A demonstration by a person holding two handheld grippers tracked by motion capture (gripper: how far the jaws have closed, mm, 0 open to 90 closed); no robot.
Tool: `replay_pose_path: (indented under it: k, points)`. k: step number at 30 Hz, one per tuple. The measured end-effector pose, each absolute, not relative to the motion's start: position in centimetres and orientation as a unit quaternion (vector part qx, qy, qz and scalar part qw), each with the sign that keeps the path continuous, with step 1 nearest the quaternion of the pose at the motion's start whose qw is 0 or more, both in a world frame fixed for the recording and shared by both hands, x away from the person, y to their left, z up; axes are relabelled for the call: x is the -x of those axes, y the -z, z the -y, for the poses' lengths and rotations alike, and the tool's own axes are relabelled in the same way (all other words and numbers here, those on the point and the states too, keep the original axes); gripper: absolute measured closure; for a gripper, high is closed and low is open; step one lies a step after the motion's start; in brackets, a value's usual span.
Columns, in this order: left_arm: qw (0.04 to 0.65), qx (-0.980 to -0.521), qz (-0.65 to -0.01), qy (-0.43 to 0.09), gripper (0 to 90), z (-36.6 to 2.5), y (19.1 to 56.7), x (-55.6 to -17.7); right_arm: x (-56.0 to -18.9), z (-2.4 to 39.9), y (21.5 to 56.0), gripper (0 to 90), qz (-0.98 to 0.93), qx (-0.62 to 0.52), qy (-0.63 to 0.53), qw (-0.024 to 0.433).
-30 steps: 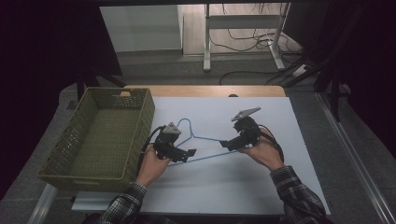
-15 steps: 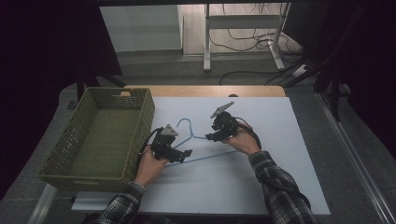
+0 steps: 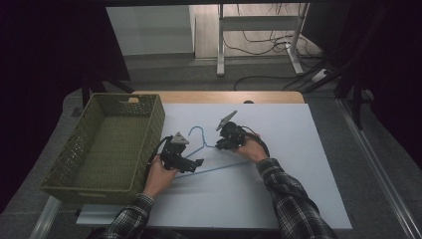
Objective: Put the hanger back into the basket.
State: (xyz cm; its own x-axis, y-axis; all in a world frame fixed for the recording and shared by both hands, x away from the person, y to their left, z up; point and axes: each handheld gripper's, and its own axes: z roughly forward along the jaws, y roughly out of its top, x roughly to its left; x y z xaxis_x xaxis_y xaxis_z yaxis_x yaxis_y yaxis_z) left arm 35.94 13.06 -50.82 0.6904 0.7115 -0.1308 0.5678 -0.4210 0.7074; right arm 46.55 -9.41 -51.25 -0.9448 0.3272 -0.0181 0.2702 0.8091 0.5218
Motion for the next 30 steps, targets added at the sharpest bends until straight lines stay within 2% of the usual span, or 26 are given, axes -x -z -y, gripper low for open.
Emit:
replay_pose_path:
  k: [7,11,18,25,26,27,30]
  points:
    - [0.366,-0.831,-0.409,-0.084,2.9,-13.3,51.0,-36.7,-45.9,9.4,50.9,86.3,-0.956,-0.101,-0.266,0.079]
    - [0.346,-0.837,-0.416,-0.083,9.5,-13.2,50.9,-37.1,-45.4,9.7,50.0,86.4,-0.953,-0.092,-0.276,0.087]
    - [0.327,-0.839,-0.428,-0.082,40.9,-13.6,51.3,-38.0,-44.6,10.1,48.9,86.5,-0.949,-0.083,-0.288,0.102]
    - [0.316,-0.843,-0.43,-0.071,62.6,-13.5,52.1,-38.6,-44.1,10.4,48.1,86.5,-0.944,-0.081,-0.302,0.106]
    - [0.315,-0.844,-0.43,-0.069,62.6,-13.5,52.1,-38.7,-44.1,10.4,48.1,86.5,-0.944,-0.081,-0.302,0.106]
    - [0.31,-0.846,-0.428,-0.069,69.7,-13.4,52.2,-38.8,-44.0,10.4,48.0,86.5,-0.944,-0.08,-0.303,0.105]
    - [0.307,-0.85,-0.423,-0.07,77.3,-13.4,52.2,-38.7,-44.0,10.5,48.1,86.5,-0.944,-0.082,-0.302,0.104]
